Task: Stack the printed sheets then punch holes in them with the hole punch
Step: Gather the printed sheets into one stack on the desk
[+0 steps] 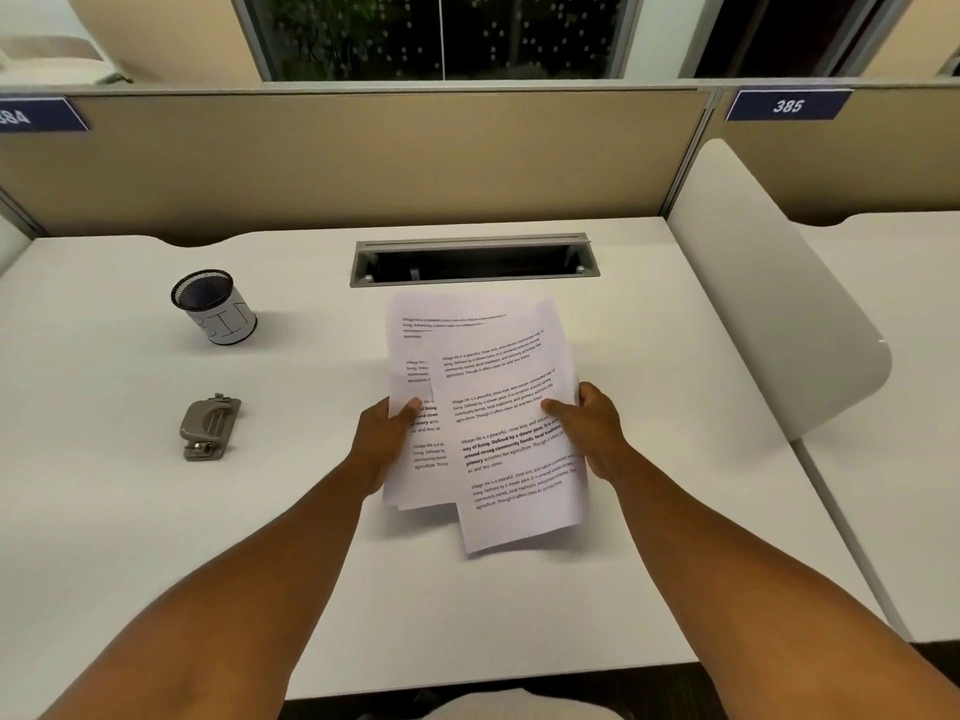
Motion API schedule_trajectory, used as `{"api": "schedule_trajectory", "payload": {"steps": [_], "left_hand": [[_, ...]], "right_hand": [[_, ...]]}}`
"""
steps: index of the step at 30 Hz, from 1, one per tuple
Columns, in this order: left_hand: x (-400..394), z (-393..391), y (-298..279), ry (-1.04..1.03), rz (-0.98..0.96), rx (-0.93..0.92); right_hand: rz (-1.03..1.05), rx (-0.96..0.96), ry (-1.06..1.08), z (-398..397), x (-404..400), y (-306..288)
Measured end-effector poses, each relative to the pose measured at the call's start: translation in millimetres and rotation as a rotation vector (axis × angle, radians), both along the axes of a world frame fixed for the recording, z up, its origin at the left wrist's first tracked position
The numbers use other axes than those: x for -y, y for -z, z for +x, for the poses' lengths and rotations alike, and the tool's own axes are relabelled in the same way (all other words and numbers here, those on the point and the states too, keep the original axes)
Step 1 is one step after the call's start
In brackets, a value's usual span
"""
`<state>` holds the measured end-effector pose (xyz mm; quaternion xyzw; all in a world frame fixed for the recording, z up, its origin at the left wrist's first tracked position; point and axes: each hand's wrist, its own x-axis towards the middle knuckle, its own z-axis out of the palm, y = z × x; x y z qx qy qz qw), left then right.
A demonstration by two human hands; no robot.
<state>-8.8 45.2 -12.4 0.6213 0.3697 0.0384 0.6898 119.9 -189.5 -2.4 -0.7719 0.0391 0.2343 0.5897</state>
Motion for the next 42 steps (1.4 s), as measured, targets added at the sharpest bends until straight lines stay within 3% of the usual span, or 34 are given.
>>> {"api": "schedule_trajectory", "payload": {"steps": [6, 10, 16, 20, 22, 27, 31, 33, 37, 42], "left_hand": [[-8.9, -1.2, 5.9, -0.069, 0.180, 0.015], [-12.8, -2.9, 8.8, -0.051, 0.227, 0.024], [-13.3, 0.1, 8.1, -0.016, 0.006, -0.015], [-14.9, 0.6, 6.5, 0.095, -0.161, -0.008], [-15.2, 1.3, 5.9, 0.118, -0.234, 0.021], [-17.8, 2.6, 6.1, 0.103, -0.420, 0.040], [-21.3, -0.7, 10.6, 0.038, -0.581, 0.056], [-21.2, -3.3, 14.4, 0.065, -0.553, -0.020], [-19.8, -9.7, 28.1, 0.163, -0.283, -0.276], [-16.2, -11.0, 34.4, 0.068, -0.246, -0.274]], "right_hand": [[-0.148, 0.093, 0.011, 6.8, 3.9, -2.4], [-0.002, 0.044, 0.010, 11.5, 1.2, -9.4], [0.392, -0.181, 0.014, 22.0, -24.5, -30.6], [0.518, -0.252, 0.030, 26.7, -36.8, -36.4], [0.461, -0.272, 0.063, 28.0, -36.4, -32.4], [0.087, -0.357, 0.006, 23.3, -22.2, -9.5], [0.061, -0.469, -0.028, 12.0, -15.7, 3.7], [0.037, -0.451, -0.045, 8.2, -16.0, 9.2], [-0.110, -0.288, -0.089, 8.3, -19.1, 12.3], [-0.218, -0.236, -0.167, 6.3, -21.6, 13.9]]}}
